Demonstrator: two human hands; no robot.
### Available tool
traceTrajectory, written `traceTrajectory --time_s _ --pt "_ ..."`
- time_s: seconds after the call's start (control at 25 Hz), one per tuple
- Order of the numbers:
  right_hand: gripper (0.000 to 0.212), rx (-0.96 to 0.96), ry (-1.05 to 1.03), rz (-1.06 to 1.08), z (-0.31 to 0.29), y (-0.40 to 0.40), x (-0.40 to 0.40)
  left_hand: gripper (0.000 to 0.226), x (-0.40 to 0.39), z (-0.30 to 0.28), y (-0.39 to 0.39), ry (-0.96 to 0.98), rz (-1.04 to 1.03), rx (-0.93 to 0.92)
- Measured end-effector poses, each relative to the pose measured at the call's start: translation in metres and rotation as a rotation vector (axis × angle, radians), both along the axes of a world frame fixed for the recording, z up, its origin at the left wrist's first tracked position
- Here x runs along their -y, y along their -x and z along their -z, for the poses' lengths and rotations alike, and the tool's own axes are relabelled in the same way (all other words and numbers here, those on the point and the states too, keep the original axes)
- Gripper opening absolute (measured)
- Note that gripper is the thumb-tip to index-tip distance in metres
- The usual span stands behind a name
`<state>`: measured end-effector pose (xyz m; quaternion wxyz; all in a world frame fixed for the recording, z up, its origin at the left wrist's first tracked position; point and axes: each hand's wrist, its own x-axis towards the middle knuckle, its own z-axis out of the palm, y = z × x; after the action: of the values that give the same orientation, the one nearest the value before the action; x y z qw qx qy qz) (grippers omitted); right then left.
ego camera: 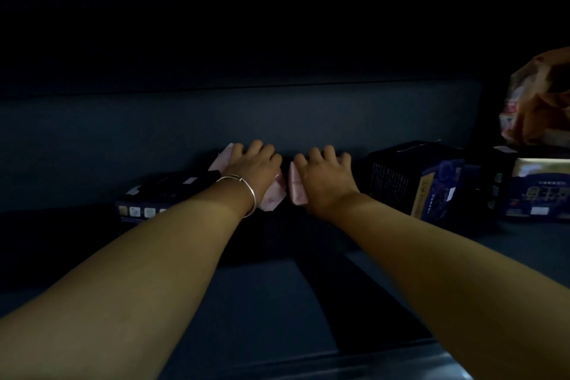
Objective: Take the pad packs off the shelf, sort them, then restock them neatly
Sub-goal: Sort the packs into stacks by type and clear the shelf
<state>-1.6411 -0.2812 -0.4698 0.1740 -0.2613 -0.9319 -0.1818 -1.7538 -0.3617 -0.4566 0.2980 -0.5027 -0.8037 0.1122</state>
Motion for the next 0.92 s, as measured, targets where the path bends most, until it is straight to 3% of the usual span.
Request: traceTrajectory --time_s 0.28,0.44,0.56,0.92 --pt "0.070 0.005 -0.101 0.037 -0.010 -0.051 0.025 0.044 0.025 -0.005 -0.042 -0.039 0.170 -0.025" --pt "0.065 -0.048 -0.119 0.017 -0.014 -0.096 0.047 0.046 0.053 -0.017 -0.081 -0.022 0.181 0.016" --pt "0.063 -0.100 -0.141 -0.018 -0.019 -0.125 0.069 0.050 0.079 -0.022 -0.105 -0.024 0.156 -0.062" --pt "0.066 -0.238 -0.041 -0.098 -0.014 -0.200 0.187 0.062 0.228 -0.032 -0.184 0.014 0.097 -0.095"
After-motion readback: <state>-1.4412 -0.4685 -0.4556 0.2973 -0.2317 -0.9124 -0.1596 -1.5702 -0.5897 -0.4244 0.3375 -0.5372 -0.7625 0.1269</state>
